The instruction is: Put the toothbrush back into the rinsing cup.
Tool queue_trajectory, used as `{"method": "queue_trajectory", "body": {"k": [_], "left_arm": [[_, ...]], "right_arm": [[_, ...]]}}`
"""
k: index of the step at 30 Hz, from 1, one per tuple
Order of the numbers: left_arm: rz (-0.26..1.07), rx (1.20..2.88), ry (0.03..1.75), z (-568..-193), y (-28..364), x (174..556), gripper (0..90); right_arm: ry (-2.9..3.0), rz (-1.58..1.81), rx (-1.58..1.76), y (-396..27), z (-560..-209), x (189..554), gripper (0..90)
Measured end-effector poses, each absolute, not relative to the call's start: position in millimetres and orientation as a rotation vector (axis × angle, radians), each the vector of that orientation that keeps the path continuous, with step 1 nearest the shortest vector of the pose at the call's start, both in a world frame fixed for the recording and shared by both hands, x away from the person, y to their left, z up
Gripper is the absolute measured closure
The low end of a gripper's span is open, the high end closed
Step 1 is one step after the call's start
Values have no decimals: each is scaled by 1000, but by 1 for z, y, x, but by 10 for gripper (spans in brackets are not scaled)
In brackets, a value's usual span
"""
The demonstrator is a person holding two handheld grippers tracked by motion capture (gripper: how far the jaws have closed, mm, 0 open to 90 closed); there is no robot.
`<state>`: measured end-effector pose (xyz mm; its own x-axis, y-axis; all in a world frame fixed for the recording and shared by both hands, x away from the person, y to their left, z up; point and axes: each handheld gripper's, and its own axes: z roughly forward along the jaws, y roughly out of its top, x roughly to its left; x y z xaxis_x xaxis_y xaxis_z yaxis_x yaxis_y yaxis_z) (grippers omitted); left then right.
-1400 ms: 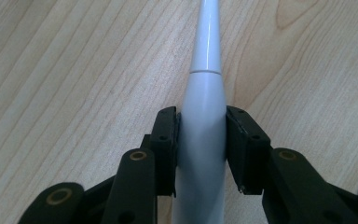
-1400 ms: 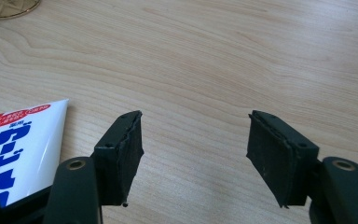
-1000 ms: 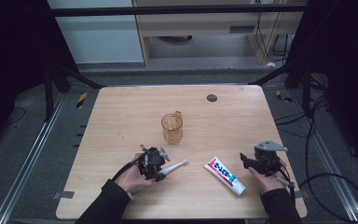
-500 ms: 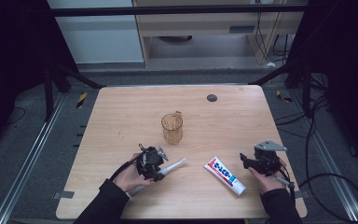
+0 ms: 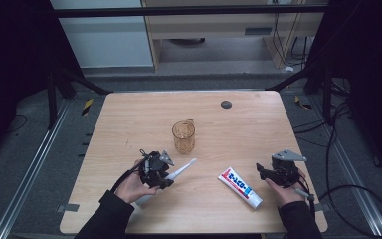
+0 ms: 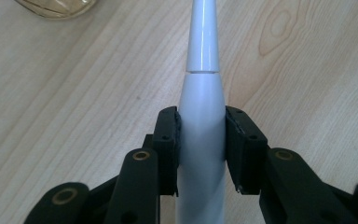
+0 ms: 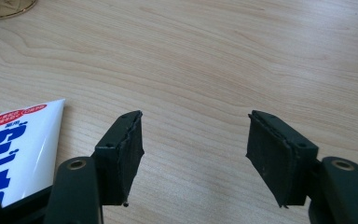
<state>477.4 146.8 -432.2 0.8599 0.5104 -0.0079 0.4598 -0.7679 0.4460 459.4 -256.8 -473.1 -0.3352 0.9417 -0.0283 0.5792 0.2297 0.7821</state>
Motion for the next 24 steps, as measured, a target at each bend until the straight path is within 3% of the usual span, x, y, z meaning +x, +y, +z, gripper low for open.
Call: {"method": "queue_trajectory", "body": {"k": [8,24], "left_arm": [[239,2468,768,-413,161,477,669],[513,2054,1001,-387,196,477,668]], "right_arm": [[1997,938,1382,-258,-473,459,356],[1963,956,1388,-259,-473,459,325]]}}
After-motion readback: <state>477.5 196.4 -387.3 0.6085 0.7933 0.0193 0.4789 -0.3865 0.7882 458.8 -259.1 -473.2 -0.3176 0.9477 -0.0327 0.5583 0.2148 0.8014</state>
